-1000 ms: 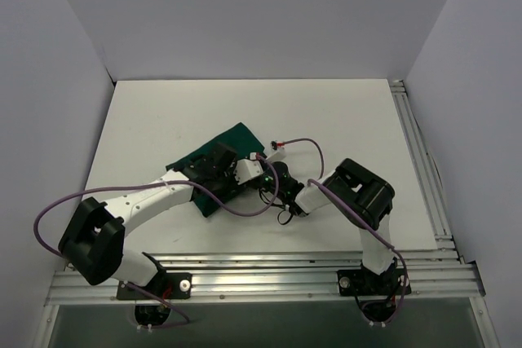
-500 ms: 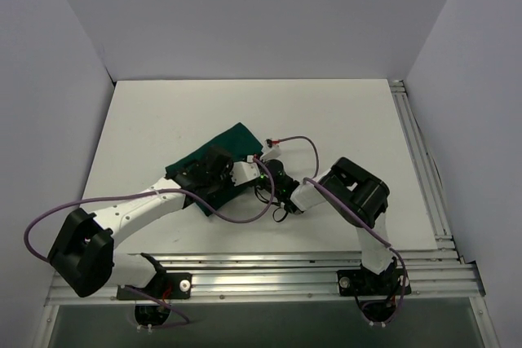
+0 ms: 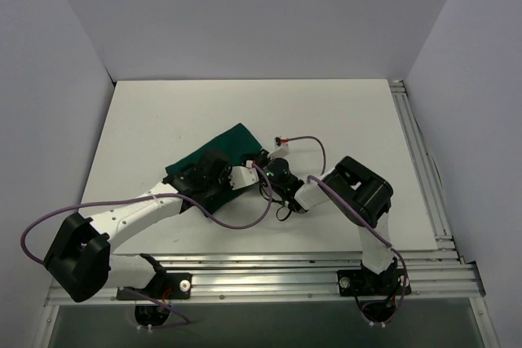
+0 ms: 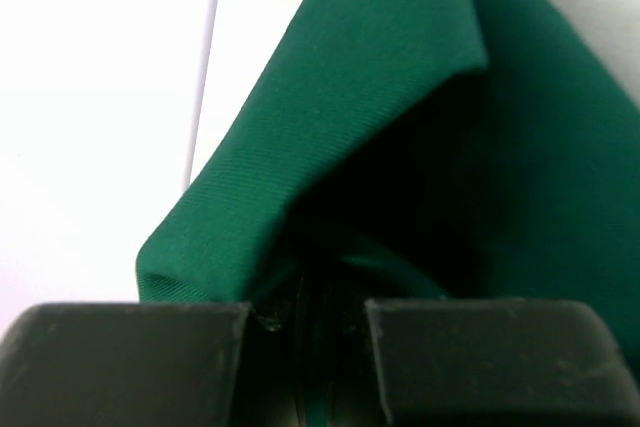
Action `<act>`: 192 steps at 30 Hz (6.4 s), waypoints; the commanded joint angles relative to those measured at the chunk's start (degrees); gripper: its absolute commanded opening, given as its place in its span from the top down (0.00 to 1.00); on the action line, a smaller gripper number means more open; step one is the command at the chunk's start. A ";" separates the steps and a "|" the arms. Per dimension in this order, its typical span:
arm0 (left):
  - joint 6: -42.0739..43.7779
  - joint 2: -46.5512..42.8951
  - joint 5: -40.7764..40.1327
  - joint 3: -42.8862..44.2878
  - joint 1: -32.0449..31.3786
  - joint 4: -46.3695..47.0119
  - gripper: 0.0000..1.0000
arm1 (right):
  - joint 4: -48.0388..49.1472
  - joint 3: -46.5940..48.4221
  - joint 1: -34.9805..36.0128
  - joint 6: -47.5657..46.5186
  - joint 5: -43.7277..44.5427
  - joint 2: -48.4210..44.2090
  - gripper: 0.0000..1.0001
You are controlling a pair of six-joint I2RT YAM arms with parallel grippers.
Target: Prepare the surgical pack
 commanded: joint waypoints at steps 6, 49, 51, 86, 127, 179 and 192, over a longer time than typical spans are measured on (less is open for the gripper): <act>0.85 2.45 2.43 -0.66 -0.45 0.21 0.86 | -3.32 -5.87 -0.54 2.10 -4.57 -11.38 1.00; -10.59 4.99 5.97 13.31 9.31 -6.74 0.56 | -28.11 2.39 -10.82 -11.25 -17.76 -15.00 1.00; -7.95 6.92 3.23 12.09 8.00 -6.47 0.56 | -28.63 1.51 -10.74 -11.25 -16.97 -15.88 1.00; -10.04 -4.86 3.40 11.20 11.31 -14.30 0.26 | -64.06 17.21 -16.01 -33.92 -16.96 -24.69 0.29; -10.74 -2.82 6.39 8.92 26.27 -12.19 0.16 | -62.23 14.15 -9.96 -46.22 -5.97 -33.65 0.47; -13.83 -2.91 4.01 7.16 29.70 -12.54 0.16 | -52.64 8.79 -17.32 -38.14 -22.58 -23.72 0.34; -13.39 -5.90 0.58 5.75 29.79 -12.80 0.16 | -38.75 2.92 -18.91 -32.61 -31.03 -12.63 0.55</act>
